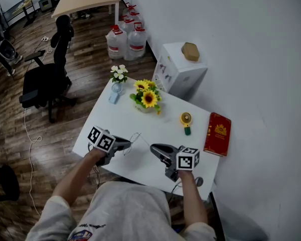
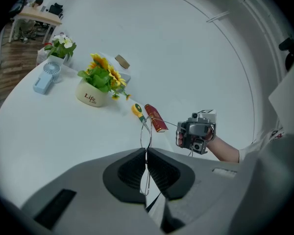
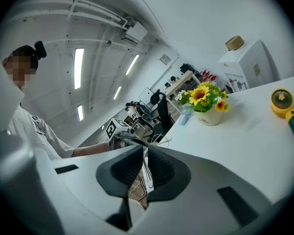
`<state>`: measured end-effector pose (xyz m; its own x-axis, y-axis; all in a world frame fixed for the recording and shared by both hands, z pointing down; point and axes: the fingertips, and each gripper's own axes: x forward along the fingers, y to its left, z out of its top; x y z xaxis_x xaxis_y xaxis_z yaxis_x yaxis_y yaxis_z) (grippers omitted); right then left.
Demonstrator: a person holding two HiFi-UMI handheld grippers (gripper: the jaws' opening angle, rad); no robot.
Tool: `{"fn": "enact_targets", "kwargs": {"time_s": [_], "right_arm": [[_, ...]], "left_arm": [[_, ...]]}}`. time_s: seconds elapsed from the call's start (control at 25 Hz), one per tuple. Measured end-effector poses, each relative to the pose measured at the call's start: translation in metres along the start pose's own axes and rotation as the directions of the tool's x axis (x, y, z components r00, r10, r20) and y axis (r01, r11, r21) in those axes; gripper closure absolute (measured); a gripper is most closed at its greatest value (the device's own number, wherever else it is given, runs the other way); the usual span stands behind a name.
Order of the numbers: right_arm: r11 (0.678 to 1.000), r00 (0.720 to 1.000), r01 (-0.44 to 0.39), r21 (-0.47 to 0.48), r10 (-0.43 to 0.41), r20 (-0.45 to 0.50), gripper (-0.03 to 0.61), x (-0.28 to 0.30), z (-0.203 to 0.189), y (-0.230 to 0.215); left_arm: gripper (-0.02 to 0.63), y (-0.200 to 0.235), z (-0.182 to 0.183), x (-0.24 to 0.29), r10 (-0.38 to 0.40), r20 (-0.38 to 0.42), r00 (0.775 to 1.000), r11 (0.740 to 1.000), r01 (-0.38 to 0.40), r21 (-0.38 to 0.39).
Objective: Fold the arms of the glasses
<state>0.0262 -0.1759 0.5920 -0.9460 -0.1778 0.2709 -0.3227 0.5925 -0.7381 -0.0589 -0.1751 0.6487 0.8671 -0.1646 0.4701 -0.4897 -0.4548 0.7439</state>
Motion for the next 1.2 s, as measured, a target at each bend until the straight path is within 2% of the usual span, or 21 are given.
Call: {"fn": "enact_targets", "kwargs": {"time_s": [0.16,0.28,0.6,0.88,1.04,1.2], "right_arm": [[1.000,1.000,-0.003,-0.008,0.003,0.006,0.550,0.001,0.000,0.003],[0.999,1.000,-0.003,-0.036,0.004,0.021,0.554,0.005,-0.001,0.006],[0.991,0.994,0.064,-0.120,-0.053,0.094,0.559,0.015,0.002,0.003],[0.970,0.984,0.137,-0.202,-0.111,0.138,0.560,0.027,0.001,0.006],[0.961,0.981,0.161,-0.224,-0.131,0.142,0.560,0.033,-0.001,0.007],[0.960,0.981,0.170,-0.223,-0.143,0.133,0.560,0.039,-0.004,0.005]], "left_arm": [[0.600,-0.003,0.003,0.001,-0.016,0.026,1.000,0.999,0.017,-0.034],[0.600,-0.008,0.010,0.004,-0.044,0.085,0.995,0.995,0.052,-0.088],[0.600,-0.017,0.034,0.009,-0.087,0.245,0.966,0.963,0.145,-0.227],[0.600,-0.024,0.043,0.005,-0.109,0.333,0.937,0.936,0.210,-0.284],[0.600,-0.027,0.046,0.002,-0.115,0.375,0.920,0.917,0.244,-0.316],[0.600,-0.028,0.048,0.002,-0.121,0.391,0.912,0.907,0.262,-0.330]]}}
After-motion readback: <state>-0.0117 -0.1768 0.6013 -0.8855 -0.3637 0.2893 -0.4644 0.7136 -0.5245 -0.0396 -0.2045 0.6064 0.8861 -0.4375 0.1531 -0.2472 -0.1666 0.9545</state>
